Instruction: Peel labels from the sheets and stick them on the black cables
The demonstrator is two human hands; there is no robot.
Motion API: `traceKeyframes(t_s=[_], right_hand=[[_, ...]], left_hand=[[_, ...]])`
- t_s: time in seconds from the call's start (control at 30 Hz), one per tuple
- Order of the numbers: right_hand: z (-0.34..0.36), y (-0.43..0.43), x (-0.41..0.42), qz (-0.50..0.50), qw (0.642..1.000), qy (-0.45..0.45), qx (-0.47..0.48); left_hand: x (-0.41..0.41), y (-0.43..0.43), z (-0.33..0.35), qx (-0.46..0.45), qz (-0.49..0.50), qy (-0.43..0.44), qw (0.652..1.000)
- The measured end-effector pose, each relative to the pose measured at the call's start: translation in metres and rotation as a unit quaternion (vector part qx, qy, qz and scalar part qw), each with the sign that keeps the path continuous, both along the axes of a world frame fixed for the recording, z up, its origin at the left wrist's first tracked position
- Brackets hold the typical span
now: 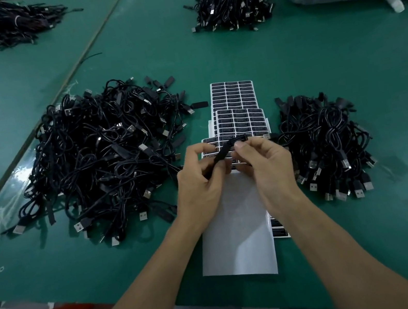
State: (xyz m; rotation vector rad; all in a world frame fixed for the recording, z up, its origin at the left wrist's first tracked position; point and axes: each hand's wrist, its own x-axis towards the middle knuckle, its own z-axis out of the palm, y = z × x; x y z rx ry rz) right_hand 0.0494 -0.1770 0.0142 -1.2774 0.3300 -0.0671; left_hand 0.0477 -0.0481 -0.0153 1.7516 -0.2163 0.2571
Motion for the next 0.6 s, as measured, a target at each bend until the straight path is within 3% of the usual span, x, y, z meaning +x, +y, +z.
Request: traceKeyframes(t_s=[0.17,0.6], right_hand=[[-0.001,-0.004,-0.001,0.074,0.997,-0.012,0.004],[-0.011,-0.008,-0.001,0.091,0.991,-0.044,-0.089]], left_hand=[[-0.001,-0.001,0.001,-0.024,-0.014,0.016,0.999],[0.001,0.000,-0.003,0.019,-0.020,0.006,1.000]])
